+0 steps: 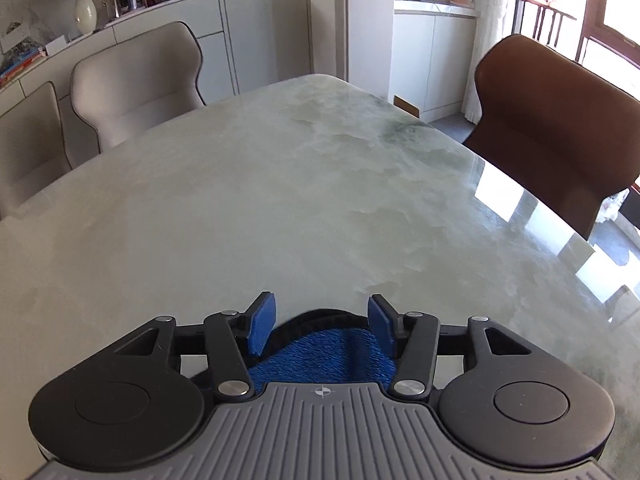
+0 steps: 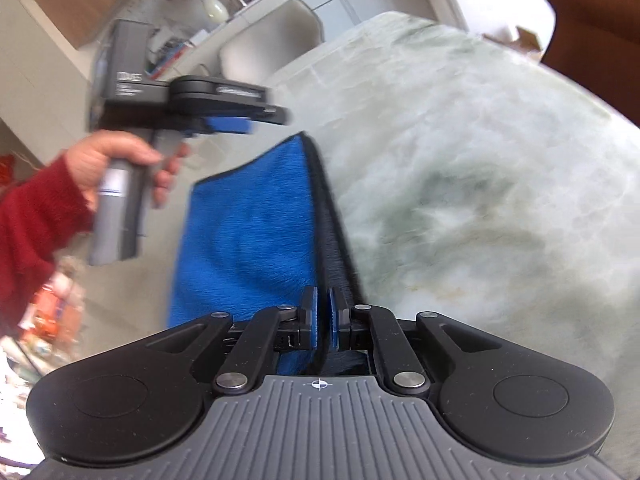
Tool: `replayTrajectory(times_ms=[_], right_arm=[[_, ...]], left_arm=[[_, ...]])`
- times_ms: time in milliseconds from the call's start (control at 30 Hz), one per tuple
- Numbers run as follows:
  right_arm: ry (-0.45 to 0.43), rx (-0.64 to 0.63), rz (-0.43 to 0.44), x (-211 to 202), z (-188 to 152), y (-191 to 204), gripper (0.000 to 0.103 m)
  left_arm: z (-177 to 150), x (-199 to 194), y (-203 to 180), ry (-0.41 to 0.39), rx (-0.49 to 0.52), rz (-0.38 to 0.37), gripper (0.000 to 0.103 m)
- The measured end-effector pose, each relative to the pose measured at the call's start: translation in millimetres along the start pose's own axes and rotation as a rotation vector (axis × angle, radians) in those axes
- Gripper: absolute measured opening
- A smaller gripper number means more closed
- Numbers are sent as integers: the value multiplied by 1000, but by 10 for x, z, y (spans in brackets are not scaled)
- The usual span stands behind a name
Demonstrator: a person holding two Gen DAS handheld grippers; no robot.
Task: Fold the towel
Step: 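Lower the folded edge onto the towel and open both grippers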
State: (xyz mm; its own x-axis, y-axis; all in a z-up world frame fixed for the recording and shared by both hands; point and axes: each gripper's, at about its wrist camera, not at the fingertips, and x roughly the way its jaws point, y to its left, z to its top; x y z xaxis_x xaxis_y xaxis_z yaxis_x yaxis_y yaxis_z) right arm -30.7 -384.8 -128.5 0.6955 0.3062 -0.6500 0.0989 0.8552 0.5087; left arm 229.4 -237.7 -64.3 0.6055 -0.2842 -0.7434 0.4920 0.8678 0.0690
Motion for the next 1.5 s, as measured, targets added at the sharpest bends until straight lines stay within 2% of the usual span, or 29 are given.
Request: replayTrajectory(times_ms=[100, 200, 233, 333, 467, 533, 633, 1000, 1067, 1100, 1167, 1233, 1300, 1367, 1400, 1500], right_arm=[[-19, -10, -3, -86, 20, -12, 10], [-15, -50, 61, -106, 33, 51, 17], [-7, -63, 85, -97, 34, 83, 20], [33, -101, 137, -8, 19, 181, 21], [85, -128, 113, 117, -25, 275, 21], [91, -129, 95, 138, -26, 265, 21], [85, -123, 90, 129, 7, 227, 21], [57, -156, 81, 271, 180, 141, 21], [60, -174, 76, 250, 192, 156, 22], [60, -185, 77, 236, 194, 166, 26], [52, -242, 107, 166, 176, 203, 28], [54, -272, 133, 122, 167, 223, 29], [75, -287, 145, 133, 161, 226, 30], [93, -297, 112, 179, 162, 238, 30], [110, -298, 82, 222, 166, 233, 30], [115, -282, 82, 268, 201, 181, 30]], left_arm=[[-62, -41, 226, -2, -43, 11, 59], [-165, -106, 414, -13, -78, -17, 59], [-193, -103, 429, -8, -66, -18, 59], [-278, -51, 447, 22, -21, 11, 59], [-398, 63, 487, 83, 11, 72, 60], [-449, 78, 576, 79, -7, 88, 68], [-492, 75, 720, 76, -43, 113, 74], [-625, 13, 903, 43, -56, 148, 80], [-639, -14, 927, 41, -58, 159, 80], [-648, -38, 935, 40, -60, 167, 79], [-674, -118, 936, 27, -71, 196, 77], [-698, -244, 905, -14, -96, 174, 76], [-734, -389, 847, -69, -104, 117, 76], [-773, -459, 737, -97, -71, 58, 76], [-786, -453, 689, -93, -52, 38, 76], [-826, -352, 639, -35, -24, 31, 76]])
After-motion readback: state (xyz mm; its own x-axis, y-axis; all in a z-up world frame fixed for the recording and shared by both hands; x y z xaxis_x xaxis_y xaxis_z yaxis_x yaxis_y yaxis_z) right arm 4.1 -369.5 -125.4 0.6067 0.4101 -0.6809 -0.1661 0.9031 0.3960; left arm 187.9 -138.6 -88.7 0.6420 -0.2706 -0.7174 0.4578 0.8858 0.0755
